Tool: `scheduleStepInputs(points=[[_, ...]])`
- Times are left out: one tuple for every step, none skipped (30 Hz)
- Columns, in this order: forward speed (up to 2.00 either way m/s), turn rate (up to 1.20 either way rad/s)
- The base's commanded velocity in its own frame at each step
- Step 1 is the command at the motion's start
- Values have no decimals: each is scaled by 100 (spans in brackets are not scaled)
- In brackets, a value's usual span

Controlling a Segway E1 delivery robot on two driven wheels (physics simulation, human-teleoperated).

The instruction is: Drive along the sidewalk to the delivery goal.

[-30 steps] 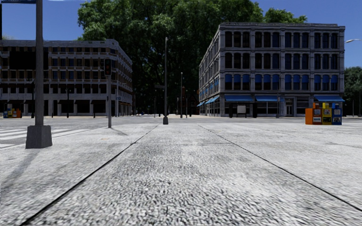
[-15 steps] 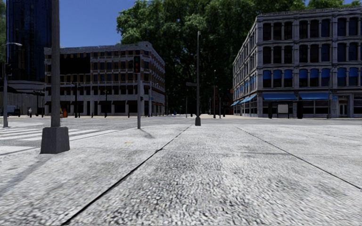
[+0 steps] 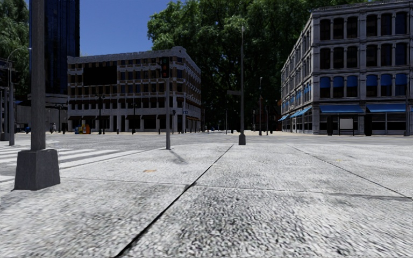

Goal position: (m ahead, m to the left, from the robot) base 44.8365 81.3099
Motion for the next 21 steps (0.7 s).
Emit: scheduleStepInputs(points=[[200,1],[200,11],[200,21],[200,27],[200,32],[200,32],[200,35],[200,35],[200,35],[200,35],[200,35],[200,35],[200,35],[200,35],[200,36],[200,37],[200,37],[200,37],[200,37],[200,37],[200,37]])
